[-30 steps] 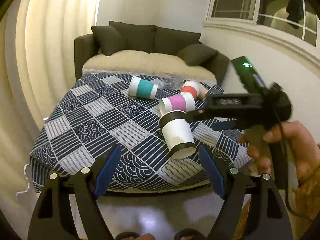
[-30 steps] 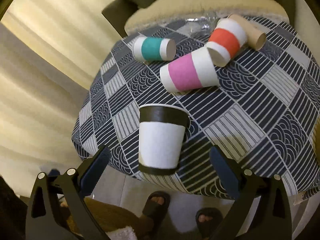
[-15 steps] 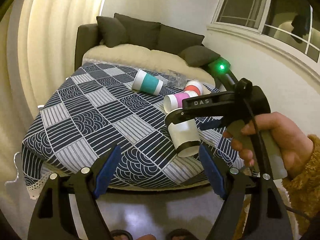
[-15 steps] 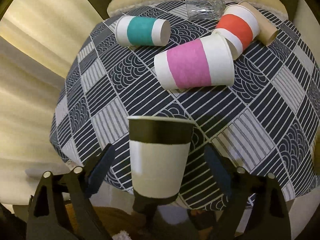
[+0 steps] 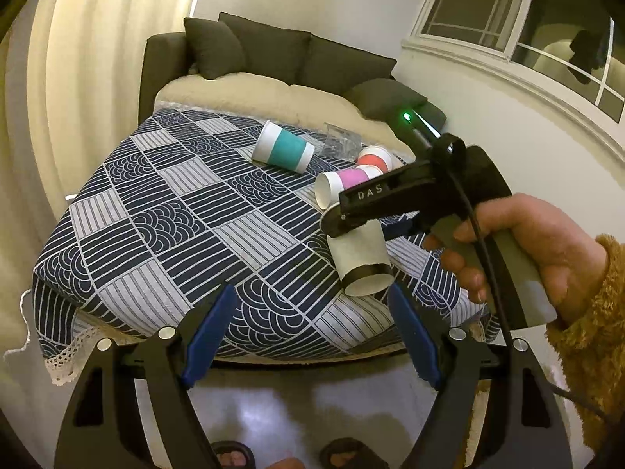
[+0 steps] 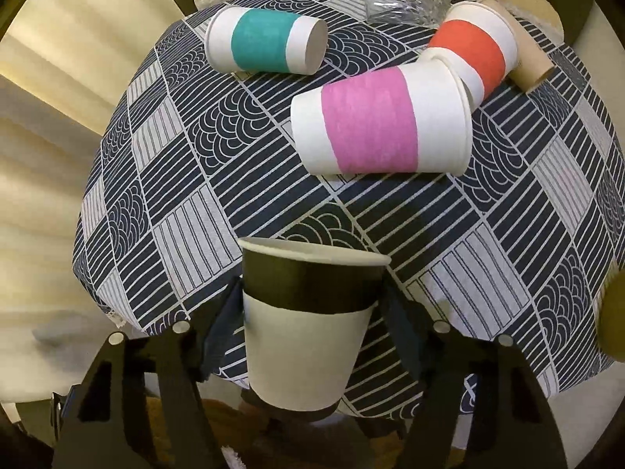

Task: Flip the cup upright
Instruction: 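Lift the cup with the right tool and carry it across the table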

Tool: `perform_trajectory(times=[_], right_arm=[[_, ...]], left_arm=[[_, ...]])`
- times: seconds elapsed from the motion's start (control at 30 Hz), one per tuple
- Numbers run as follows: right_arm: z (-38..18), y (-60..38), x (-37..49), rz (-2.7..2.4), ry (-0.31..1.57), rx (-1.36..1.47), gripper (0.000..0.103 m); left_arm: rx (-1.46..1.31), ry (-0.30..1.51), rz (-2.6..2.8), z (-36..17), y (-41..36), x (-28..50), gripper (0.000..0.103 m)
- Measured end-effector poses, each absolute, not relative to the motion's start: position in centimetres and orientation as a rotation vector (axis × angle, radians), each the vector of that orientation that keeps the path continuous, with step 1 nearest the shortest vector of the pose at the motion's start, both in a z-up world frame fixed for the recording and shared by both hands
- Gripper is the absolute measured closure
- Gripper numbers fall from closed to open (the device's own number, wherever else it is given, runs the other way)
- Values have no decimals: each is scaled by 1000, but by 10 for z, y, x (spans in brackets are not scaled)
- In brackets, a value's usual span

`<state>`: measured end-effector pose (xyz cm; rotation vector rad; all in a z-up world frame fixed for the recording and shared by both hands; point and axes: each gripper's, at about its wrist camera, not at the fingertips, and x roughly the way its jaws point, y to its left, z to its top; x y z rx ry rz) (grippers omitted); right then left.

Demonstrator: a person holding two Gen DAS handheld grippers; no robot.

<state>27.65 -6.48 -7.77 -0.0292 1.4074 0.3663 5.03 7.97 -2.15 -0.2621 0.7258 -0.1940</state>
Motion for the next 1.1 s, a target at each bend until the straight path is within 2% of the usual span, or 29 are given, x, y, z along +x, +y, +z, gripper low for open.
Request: perform_trajectory(times=[0.4, 0.53, 0.87, 0.97, 1.1], right_arm=[[-61, -79, 266, 410, 1358, 3, 34], [-48, -86, 256, 448, 1284, 17, 34], [-12, -115, 194, 516, 760, 49, 34], [-16, -118, 173, 496, 614, 24, 34], [-34, -114, 159, 446, 526, 13, 34]], left_arm=[[-267, 731, -186, -23, 82, 52, 25], [-281, 727, -181, -23, 83, 53, 25], [-299, 690, -155, -19, 88, 50, 25], [-308, 673, -151, -18, 89, 51, 25], [-305, 648, -141, -16, 88, 53, 25]])
